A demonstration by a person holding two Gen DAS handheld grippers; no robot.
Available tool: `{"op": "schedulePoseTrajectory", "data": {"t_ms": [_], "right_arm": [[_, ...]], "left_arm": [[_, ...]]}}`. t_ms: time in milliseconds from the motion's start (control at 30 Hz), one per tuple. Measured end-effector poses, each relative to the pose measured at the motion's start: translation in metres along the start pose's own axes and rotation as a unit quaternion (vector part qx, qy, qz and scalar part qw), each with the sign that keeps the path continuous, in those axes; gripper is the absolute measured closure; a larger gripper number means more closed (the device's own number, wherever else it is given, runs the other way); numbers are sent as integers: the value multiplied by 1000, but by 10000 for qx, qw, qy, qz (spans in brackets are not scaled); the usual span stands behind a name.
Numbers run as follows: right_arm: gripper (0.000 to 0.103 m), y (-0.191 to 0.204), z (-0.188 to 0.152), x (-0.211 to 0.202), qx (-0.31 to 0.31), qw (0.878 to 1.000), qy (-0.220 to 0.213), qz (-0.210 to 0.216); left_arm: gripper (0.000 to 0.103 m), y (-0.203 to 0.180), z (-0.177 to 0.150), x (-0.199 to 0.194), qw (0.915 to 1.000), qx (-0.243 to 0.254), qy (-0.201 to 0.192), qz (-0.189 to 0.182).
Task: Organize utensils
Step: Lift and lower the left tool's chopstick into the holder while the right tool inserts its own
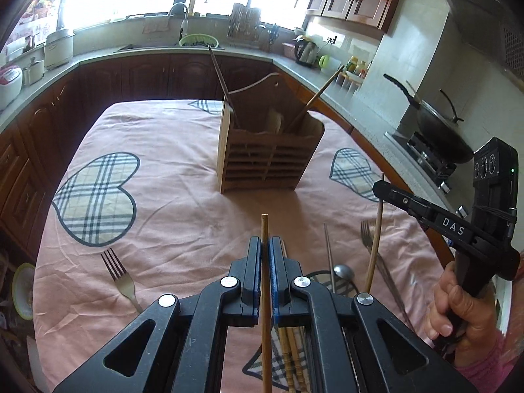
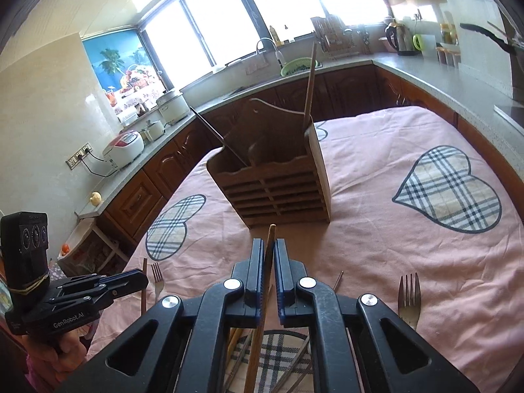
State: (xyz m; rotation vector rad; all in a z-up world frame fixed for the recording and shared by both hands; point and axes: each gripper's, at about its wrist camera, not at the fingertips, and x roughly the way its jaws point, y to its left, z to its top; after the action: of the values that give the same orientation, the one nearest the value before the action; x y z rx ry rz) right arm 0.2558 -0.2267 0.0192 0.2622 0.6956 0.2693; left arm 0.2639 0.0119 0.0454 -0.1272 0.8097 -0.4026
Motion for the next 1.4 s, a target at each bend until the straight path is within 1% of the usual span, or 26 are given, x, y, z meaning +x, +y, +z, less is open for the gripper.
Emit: {"op": "schedulePoseTrajectory", "data": {"t_ms": [167, 600, 800, 1033, 1233, 1400], "right_arm": [[98, 12, 10, -19, -154, 9995, -258, 15], [98, 30, 19, -46, -394, 9972, -639, 32], [98, 33, 24, -52, -442, 9959, -786, 31], [98, 32, 30, -55, -451, 9949, -898, -9], [98, 31, 38, -58, -463, 9933, -1056, -37], [98, 31, 50, -63, -509, 9904, -1282, -49]], "left_arm": [[100, 2, -4, -38, 9995, -1, -313, -34], [100, 12, -5, -77, 9968, -172, -773, -87], [100, 18, -1, -86, 9943, -260, -1030, -87], [100, 23, 5, -87, 9906, -324, -1329, -50], [100, 23, 10, -88, 9840, -266, -1763, 23], [100, 21, 21, -86, 9775, -188, -2101, 63]]}}
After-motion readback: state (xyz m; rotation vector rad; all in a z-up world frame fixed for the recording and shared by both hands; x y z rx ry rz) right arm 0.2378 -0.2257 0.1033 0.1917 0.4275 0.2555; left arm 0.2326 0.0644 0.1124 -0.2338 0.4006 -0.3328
